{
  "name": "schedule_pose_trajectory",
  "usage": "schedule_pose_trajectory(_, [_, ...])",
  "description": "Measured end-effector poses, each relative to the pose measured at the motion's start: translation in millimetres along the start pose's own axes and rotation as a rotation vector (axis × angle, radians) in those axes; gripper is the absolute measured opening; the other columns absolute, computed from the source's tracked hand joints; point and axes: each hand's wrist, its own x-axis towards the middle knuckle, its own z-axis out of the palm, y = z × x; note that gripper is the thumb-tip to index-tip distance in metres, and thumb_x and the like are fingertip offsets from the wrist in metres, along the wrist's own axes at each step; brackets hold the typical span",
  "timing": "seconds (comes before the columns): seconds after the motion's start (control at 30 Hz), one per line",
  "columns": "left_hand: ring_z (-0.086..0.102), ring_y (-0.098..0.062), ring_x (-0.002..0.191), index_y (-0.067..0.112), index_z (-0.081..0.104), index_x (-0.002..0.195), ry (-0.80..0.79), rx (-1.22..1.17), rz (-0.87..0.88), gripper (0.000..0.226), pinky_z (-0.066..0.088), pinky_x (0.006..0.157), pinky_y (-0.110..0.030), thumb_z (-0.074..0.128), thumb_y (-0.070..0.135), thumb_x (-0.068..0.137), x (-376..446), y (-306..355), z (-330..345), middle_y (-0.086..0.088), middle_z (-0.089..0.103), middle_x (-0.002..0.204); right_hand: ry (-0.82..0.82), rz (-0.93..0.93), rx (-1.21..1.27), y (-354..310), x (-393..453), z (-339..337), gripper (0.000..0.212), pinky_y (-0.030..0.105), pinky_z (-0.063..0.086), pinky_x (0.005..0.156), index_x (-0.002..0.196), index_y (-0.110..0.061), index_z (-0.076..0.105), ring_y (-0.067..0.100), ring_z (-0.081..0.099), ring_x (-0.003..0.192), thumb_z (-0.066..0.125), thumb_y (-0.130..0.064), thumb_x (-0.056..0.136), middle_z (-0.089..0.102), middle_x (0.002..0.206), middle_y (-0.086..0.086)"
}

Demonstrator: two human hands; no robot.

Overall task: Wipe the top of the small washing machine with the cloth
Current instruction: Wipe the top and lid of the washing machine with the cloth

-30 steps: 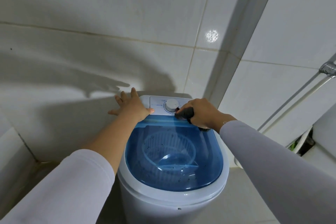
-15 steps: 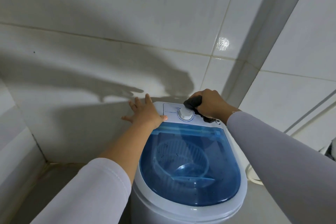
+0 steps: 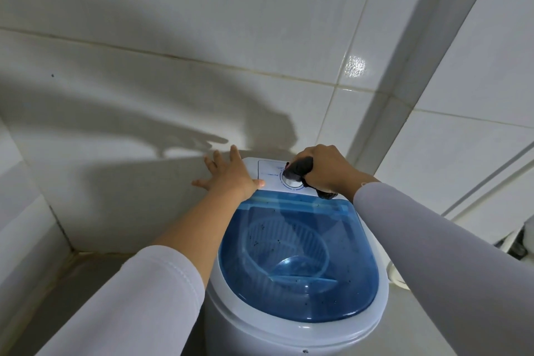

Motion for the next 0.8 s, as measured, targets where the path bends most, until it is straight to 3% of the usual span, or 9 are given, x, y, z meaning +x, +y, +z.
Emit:
schedule_pose_trajectory(0.2, [-0.014, -0.033, 0.148, 0.025, -0.009, 0.153, 0.016, 0.002, -0.007, 0.104, 0.011, 0.109, -0.070, 0.064, 0.051, 0.084, -4.5, 1.0, 0.0, -0.009, -0.014, 0.161, -0.088, -0.053, -0.029, -3.6, -3.2, -6.7, 0.040, 0.027, 0.049, 0.084, 0.105, -0.019, 0.071, 0.025, 0.059, 0.103, 0.055, 0.006, 0.078, 0.067, 0.113, 0.006])
schedule_pose_trajectory(0.3, [-0.012, -0.033, 0.149, 0.024, -0.009, 0.153, 0.034, 0.007, -0.007, 0.103, 0.012, 0.109, -0.070, 0.063, 0.050, 0.084, -6.2, 2.1, 0.5, -0.010, -0.012, 0.162, -0.215, -0.040, -0.014, -2.1, -5.1, -14.7, 0.030, 0.032, 0.057, 0.067, 0.094, -0.022, 0.073, 0.027, 0.063, 0.076, 0.060, 0.000, 0.078, 0.070, 0.094, 0.010])
schedule_pose_trajectory(0.4, [-0.012, -0.032, 0.149, 0.024, -0.009, 0.153, 0.063, -0.004, -0.006, 0.101, 0.013, 0.110, -0.070, 0.063, 0.049, 0.085, -9.3, 4.3, 1.2, -0.010, -0.011, 0.162, -0.261, 0.008, 0.027, 0.7, -5.5, -34.3, 0.023, 0.024, 0.049, 0.043, 0.088, -0.023, 0.073, 0.023, 0.052, 0.049, 0.059, -0.006, 0.081, 0.065, 0.071, 0.008])
schedule_pose_trajectory(0.53, [-0.012, -0.031, 0.149, 0.024, -0.007, 0.153, 0.107, -0.045, -0.002, 0.096, 0.015, 0.110, -0.069, 0.058, 0.050, 0.088, -14.0, -2.2, 5.6, -0.008, -0.010, 0.162, -0.157, -0.008, 0.102, 2.2, -3.9, -55.7, 0.026, 0.020, 0.046, 0.041, 0.083, -0.028, 0.073, 0.011, 0.052, 0.036, 0.058, -0.007, 0.082, 0.067, 0.067, 0.005])
schedule_pose_trajectory(0.67, [-0.008, -0.031, 0.149, 0.022, -0.002, 0.154, 0.099, -0.101, -0.017, 0.091, 0.014, 0.110, -0.069, 0.056, 0.051, 0.089, -27.2, -20.6, -0.5, -0.009, -0.005, 0.161, -0.130, -0.073, 0.060, -9.9, -6.0, -61.4, 0.022, 0.017, 0.044, 0.044, 0.073, -0.033, 0.069, 0.006, 0.052, 0.038, 0.062, -0.016, 0.084, 0.065, 0.067, 0.002])
schedule_pose_trajectory(0.73, [-0.008, -0.031, 0.149, 0.022, 0.001, 0.154, 0.050, -0.105, -0.029, 0.095, 0.015, 0.111, -0.067, 0.058, 0.054, 0.086, -34.0, -35.4, -5.5, -0.009, -0.005, 0.162, -0.072, -0.133, -0.034, -20.0, -4.2, -55.7, 0.015, 0.020, 0.045, 0.063, 0.091, -0.034, 0.070, 0.007, 0.059, 0.065, 0.066, -0.022, 0.083, 0.063, 0.080, -0.003])
schedule_pose_trajectory(0.8, [-0.005, -0.032, 0.149, 0.019, 0.003, 0.154, -0.010, -0.103, -0.023, 0.101, 0.017, 0.115, -0.061, 0.061, 0.059, 0.081, -42.3, -50.1, -12.0, -0.010, -0.001, 0.162, 0.003, -0.189, -0.104, -31.9, -1.4, -45.1, 0.025, 0.026, 0.045, 0.080, 0.105, -0.029, 0.069, 0.015, 0.057, 0.087, 0.069, -0.023, 0.080, 0.060, 0.088, -0.005])
